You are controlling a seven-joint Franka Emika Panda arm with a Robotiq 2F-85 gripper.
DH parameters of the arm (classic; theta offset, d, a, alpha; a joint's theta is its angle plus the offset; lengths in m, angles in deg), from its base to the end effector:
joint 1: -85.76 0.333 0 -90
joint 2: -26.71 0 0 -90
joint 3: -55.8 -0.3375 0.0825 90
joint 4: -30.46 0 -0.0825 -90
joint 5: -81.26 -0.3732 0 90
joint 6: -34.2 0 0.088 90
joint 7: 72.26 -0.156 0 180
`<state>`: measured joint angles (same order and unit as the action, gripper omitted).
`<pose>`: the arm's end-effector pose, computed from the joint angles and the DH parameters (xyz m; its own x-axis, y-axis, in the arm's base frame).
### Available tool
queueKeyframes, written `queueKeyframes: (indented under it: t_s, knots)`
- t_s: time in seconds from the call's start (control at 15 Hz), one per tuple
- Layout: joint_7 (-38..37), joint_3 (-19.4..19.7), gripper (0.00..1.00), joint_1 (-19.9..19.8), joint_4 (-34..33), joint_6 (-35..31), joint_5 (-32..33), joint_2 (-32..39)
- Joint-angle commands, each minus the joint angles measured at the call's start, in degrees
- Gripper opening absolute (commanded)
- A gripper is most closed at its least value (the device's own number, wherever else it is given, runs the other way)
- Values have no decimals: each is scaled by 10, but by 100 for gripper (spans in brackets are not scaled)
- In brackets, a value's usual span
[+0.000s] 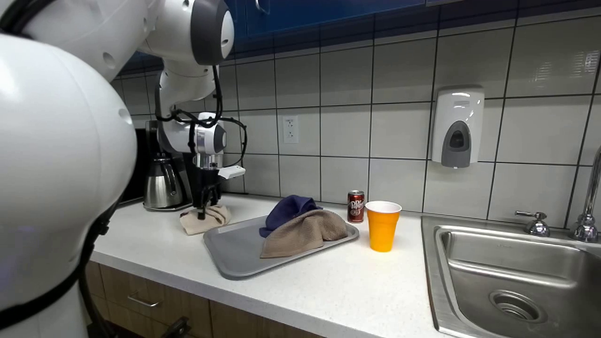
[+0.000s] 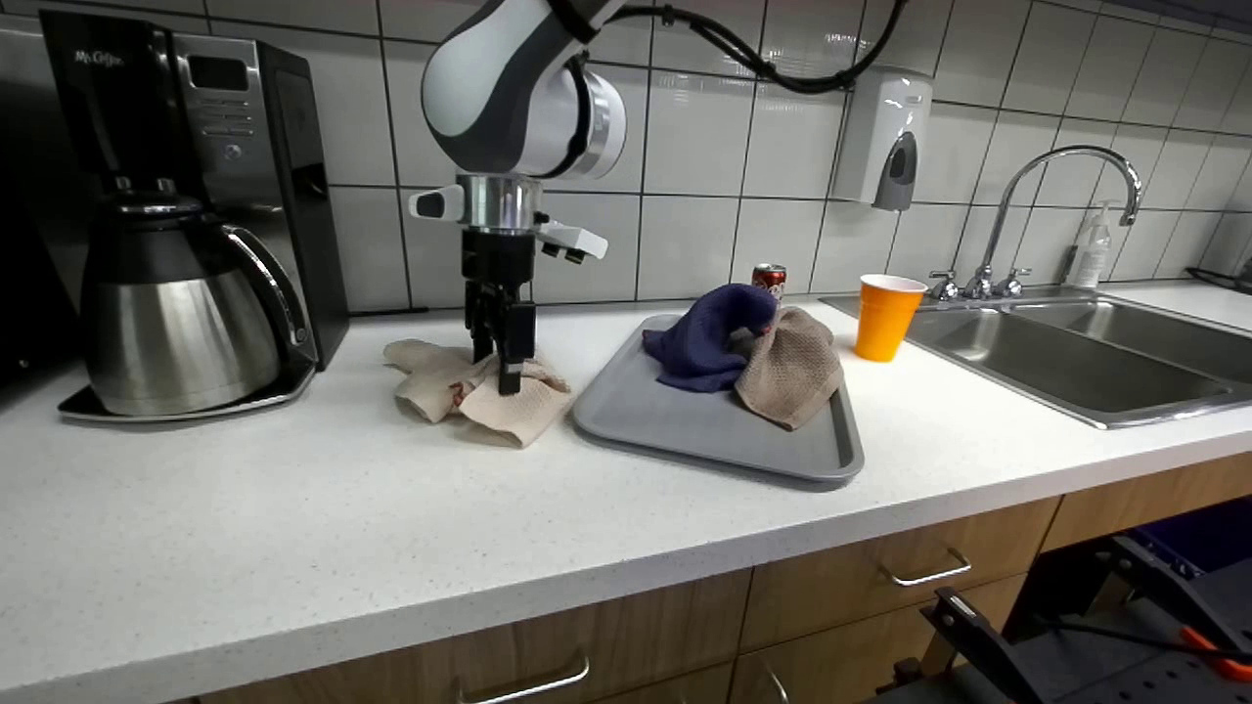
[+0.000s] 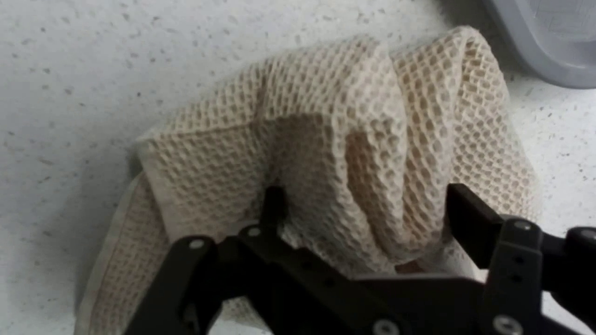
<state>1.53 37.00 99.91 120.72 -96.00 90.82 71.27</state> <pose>0.6057 0.3499 0.1701 -0.3091 0.9466 0.0915 0.9470 0.3152 -0.0620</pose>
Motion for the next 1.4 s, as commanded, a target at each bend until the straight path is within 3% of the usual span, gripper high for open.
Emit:
queueKeyframes:
  t_s: [0.0, 0.47, 1.33]
  knots:
    - [10, -2, 58, 12, -29, 27, -3, 10]
    - [8, -1, 3, 23, -38, 32, -3, 13]
    - [-18, 14, 2, 7, 7, 4, -3, -32]
